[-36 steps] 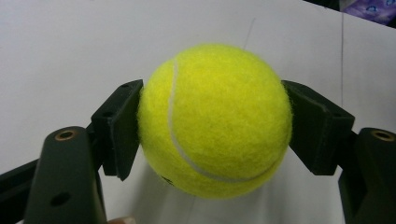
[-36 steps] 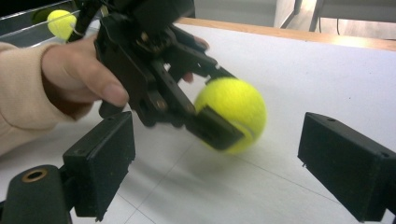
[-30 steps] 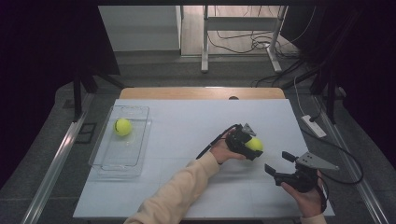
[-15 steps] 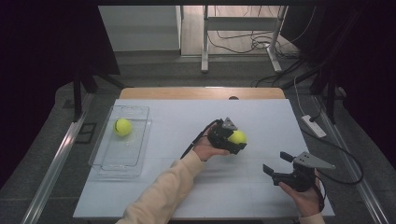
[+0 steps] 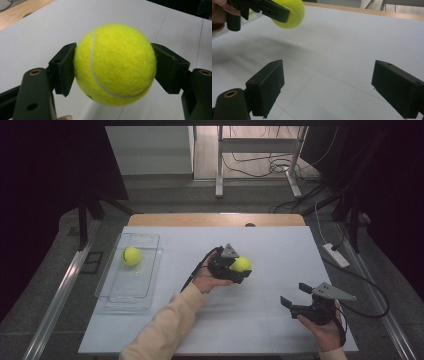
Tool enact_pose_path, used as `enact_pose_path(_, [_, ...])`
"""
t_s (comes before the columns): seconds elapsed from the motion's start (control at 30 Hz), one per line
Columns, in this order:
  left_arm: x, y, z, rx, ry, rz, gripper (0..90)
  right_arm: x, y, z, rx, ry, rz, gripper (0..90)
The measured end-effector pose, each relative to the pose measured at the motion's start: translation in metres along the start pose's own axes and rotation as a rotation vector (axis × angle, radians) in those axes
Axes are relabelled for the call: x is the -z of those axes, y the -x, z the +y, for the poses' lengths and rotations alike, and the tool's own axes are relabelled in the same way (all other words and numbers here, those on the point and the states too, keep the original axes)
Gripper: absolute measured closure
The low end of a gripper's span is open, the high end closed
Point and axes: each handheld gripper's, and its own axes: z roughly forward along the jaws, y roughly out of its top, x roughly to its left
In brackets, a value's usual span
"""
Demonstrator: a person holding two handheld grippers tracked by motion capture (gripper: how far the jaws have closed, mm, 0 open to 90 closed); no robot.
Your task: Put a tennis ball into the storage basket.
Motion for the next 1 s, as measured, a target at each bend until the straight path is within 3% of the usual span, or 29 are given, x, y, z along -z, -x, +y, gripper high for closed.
enact_pose_path(0.33, [0.016, -0.008, -0.015, 0.034, 0.03, 0.036, 27.3, -0.002, 0.0, -0.002, 0.001, -0.012, 0.0, 10.9])
enact_pose_path(1.0, [0.042, -0.017, -0.03, 0.051, 0.063, 0.09, 27.3, -0.005, -0.001, -0.003, 0.004, -0.025, -0.002, 10.9])
